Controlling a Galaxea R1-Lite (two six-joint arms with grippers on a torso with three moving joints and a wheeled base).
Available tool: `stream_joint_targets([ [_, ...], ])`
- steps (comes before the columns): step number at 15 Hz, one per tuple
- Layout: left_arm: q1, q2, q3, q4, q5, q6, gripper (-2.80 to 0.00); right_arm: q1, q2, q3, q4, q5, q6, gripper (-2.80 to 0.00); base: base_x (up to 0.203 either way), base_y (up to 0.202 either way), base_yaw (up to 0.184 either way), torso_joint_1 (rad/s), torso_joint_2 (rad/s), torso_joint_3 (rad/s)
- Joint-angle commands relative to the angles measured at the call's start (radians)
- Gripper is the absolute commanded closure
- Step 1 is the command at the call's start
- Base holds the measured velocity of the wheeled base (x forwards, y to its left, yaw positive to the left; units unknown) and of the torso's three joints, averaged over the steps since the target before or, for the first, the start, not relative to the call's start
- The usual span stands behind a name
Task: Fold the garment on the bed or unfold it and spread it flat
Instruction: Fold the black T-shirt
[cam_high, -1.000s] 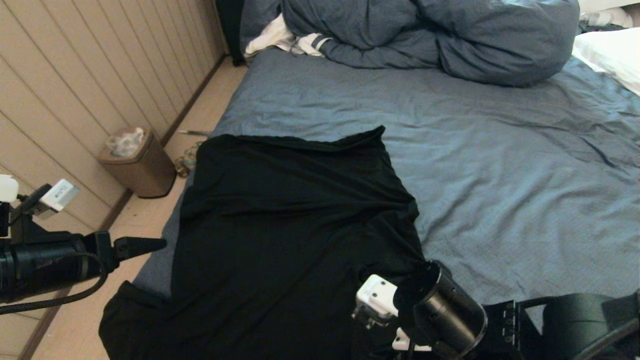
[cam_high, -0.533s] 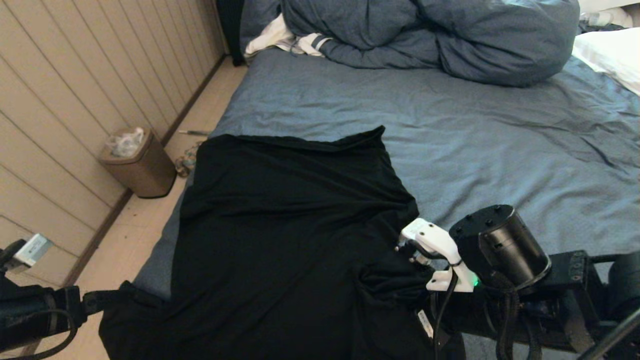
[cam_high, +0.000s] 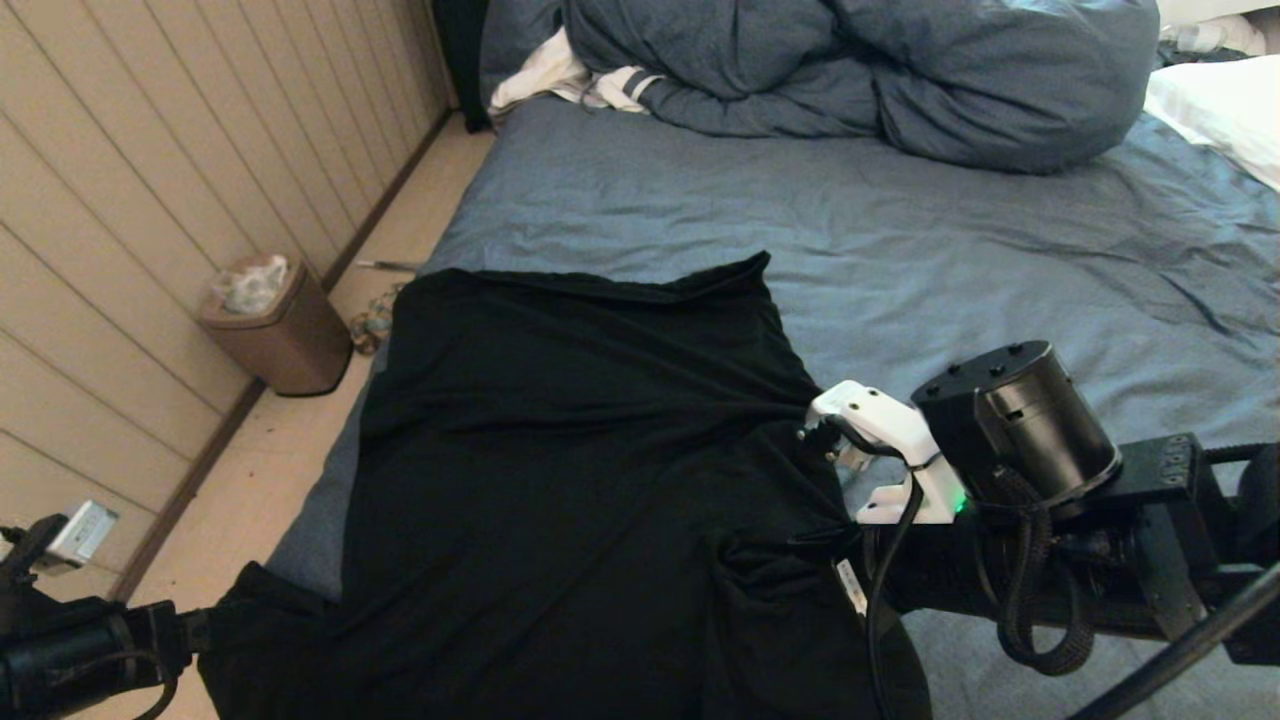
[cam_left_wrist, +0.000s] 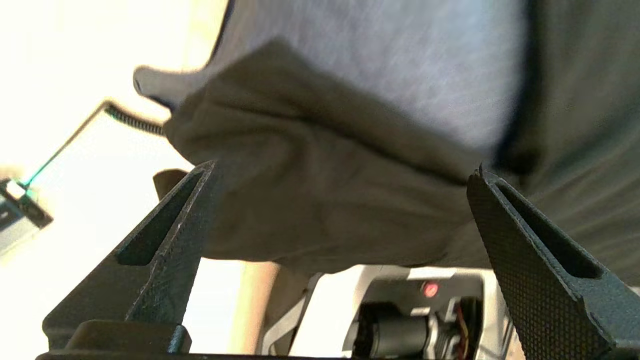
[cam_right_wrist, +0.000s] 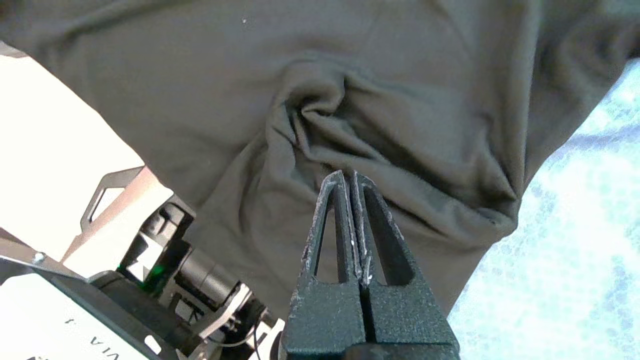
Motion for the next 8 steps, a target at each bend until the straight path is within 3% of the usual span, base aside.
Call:
stream_joint_targets([
  [1, 0.0, 0.075, 0.018, -0.045, -0.003, 0.008, -2.8, 0.0, 0.006, -0.004, 0.0, -0.001, 0.0, 0.0, 0.0, 0.0, 0.0, 0.0, 0.0, 0.0],
  [8, 0.001, 0.152, 0.041, -0.142, -0.004, 0.049, -2.8, 0.0, 0.012, -0.014, 0.0, -0.001, 0.0, 0.0, 0.0, 0.0, 0.0, 0.0, 0.0, 0.0],
])
